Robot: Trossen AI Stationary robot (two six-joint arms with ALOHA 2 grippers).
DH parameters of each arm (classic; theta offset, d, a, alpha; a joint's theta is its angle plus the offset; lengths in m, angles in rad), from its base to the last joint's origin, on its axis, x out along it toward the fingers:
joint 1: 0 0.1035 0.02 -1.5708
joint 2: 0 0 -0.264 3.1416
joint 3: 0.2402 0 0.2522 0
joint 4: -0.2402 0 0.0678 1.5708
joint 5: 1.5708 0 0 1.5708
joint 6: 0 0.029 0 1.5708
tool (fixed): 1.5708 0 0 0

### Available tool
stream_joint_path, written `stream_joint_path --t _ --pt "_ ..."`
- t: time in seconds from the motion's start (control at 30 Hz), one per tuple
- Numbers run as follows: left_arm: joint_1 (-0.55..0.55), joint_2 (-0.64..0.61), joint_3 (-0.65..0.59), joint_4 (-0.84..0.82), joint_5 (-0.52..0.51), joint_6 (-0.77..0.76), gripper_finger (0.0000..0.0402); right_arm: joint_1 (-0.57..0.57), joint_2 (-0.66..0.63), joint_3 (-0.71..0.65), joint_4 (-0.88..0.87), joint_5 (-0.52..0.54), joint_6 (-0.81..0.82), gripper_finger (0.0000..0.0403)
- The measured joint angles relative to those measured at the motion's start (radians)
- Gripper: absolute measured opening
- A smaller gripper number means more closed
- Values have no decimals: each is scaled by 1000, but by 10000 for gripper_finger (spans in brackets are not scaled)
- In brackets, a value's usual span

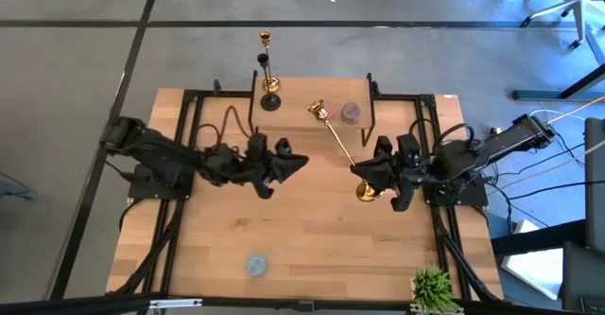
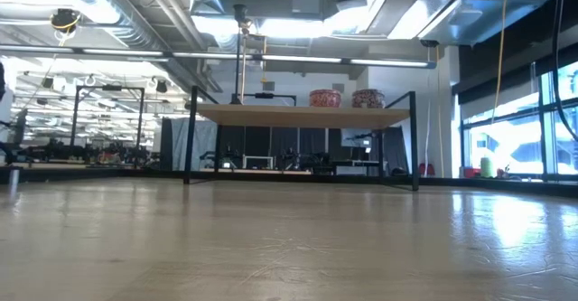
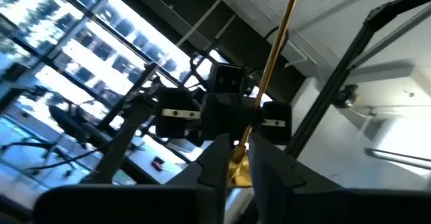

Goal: Pick & Place candle stick holders
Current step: Put the gold brass candlestick on the shelf

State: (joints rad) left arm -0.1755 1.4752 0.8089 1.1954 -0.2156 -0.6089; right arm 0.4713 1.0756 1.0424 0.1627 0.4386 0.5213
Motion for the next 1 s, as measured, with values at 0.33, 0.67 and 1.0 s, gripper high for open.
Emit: stream_joint_path --t 0.33,0.67,1.0 --pt "66 141 210 -32 115 -33 149 0 0 0 -53 22 22 19" --pt "90 222 368 -120 193 -7 147 0 1 0 -63 25 24 19" --pt "93 231 423 -132 211 10 146 -1 1 0 -93 41 46 19"
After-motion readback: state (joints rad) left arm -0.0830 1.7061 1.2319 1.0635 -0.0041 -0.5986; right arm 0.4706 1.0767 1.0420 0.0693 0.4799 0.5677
